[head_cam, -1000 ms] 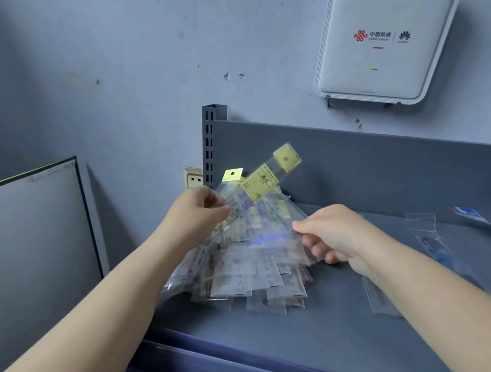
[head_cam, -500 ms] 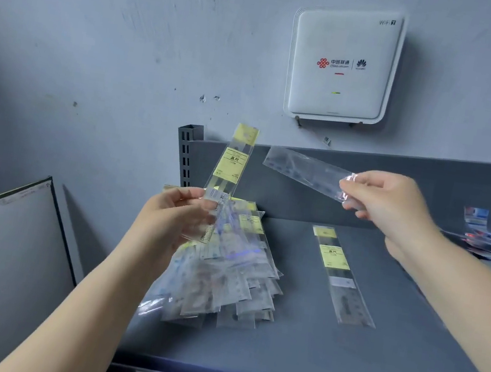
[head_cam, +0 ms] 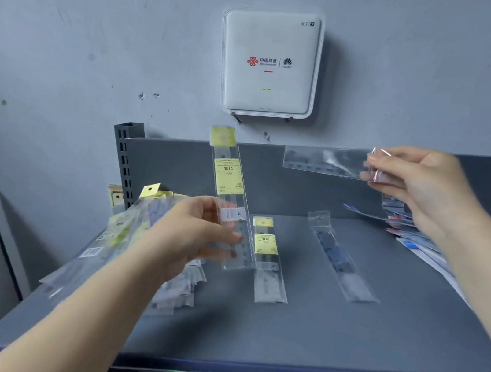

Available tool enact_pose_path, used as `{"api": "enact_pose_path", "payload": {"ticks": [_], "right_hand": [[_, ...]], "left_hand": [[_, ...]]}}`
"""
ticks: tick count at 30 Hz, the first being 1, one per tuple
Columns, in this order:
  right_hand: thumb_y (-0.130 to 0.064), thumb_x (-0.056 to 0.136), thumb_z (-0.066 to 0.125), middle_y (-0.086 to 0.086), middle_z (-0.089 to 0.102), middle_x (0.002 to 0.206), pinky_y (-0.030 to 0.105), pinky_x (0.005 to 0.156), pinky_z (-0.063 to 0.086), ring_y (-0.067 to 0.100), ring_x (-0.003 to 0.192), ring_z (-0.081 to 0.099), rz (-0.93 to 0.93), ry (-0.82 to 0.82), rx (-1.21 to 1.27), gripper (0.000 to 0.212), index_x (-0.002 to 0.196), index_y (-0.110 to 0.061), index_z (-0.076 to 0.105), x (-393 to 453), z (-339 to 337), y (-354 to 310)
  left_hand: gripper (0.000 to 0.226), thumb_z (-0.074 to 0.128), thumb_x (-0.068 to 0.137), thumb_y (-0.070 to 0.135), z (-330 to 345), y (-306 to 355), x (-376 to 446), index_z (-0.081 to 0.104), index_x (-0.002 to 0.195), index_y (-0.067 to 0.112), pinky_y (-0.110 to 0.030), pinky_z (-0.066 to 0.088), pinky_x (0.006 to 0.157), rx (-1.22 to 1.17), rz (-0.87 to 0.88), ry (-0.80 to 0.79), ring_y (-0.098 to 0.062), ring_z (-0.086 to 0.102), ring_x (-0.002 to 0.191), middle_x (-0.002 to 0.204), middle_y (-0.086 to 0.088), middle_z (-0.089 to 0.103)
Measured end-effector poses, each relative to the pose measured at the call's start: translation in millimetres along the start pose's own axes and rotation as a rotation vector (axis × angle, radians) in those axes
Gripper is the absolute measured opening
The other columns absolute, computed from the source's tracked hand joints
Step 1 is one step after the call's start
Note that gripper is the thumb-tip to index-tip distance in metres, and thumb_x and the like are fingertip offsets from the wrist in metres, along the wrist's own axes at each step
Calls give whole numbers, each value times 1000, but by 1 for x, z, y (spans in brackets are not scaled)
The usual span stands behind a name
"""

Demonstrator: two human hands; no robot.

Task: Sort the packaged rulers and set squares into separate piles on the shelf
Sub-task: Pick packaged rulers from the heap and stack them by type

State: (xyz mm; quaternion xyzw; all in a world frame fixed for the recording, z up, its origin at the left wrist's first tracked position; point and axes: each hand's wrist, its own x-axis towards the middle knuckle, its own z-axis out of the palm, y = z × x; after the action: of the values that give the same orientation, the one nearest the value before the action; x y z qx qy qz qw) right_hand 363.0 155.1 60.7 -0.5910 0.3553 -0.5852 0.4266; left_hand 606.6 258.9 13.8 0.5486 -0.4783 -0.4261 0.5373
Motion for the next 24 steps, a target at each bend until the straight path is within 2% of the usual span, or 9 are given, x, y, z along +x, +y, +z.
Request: {"api": "enact_pose_path", "payload": {"ticks": [3,8,12,13,15,18,20,22,24], "right_hand": [[-10,85,65,-4,71,63,17,65,57,7,58,69,8,6,11,8,78,-14,66,-2,-16,6],[-9,85,65,-3,70,63,19,64,57,9,58,69,42,3,35,9,77,-13,65,-4,-36,19],[-8,86,63,-5,69,64,22,68,58,9,59,68,53,-26,49,10,78,-14,66,-1,-48,24],[-8,86,63,-5,69,63,22,68,57,9,59,67,57,-45,49,11,78,-14,66,0,-50,25],[-7,87,61,-7,68,61,21,68,56,7,58,66,67,-101,38,11,79,-14,66,3,-54,23],[-4,87,59,-7,67,61,18,66,55,5,56,63,76,-221,-34,14,79,-14,66,8,-56,18],[-3,86,60,-6,67,62,18,65,55,5,57,62,77,-297,-86,15,80,-14,67,11,-54,16],[-3,86,60,-6,67,62,18,65,54,6,58,62,81,-332,-86,15,80,-14,68,15,-48,17],[-4,85,62,-7,67,61,19,67,53,6,58,61,88,-315,-60,13,80,-15,67,19,-40,19]], "left_hand": [[28,64,74,-19,20,-6,4,60,91,3,-27,57,54,115,-68,-34,-19,65,72,81,-11,59],[36,63,78,-14,43,-16,14,54,109,2,-34,59,68,244,-177,-8,-21,65,67,71,-7,61],[54,69,81,3,54,-19,13,41,127,4,-33,57,52,531,-212,64,-15,58,41,69,-6,57],[59,70,82,12,55,-18,12,37,131,6,-30,52,46,677,-179,86,-14,55,36,75,-7,57],[63,69,82,31,54,-16,12,37,133,11,-26,42,51,924,-39,156,-13,54,46,94,-6,58],[65,67,80,44,54,-9,11,41,133,18,-22,37,72,861,244,224,-9,50,80,99,5,52],[61,67,81,41,58,-4,14,42,134,24,-17,35,77,810,364,212,-7,49,91,107,8,50],[45,67,84,34,63,-1,19,53,126,26,-11,39,68,850,378,144,-3,55,84,100,11,58],[18,64,88,22,70,2,22,67,105,17,-10,42,61,744,327,23,-1,60,63,81,7,67]]}}
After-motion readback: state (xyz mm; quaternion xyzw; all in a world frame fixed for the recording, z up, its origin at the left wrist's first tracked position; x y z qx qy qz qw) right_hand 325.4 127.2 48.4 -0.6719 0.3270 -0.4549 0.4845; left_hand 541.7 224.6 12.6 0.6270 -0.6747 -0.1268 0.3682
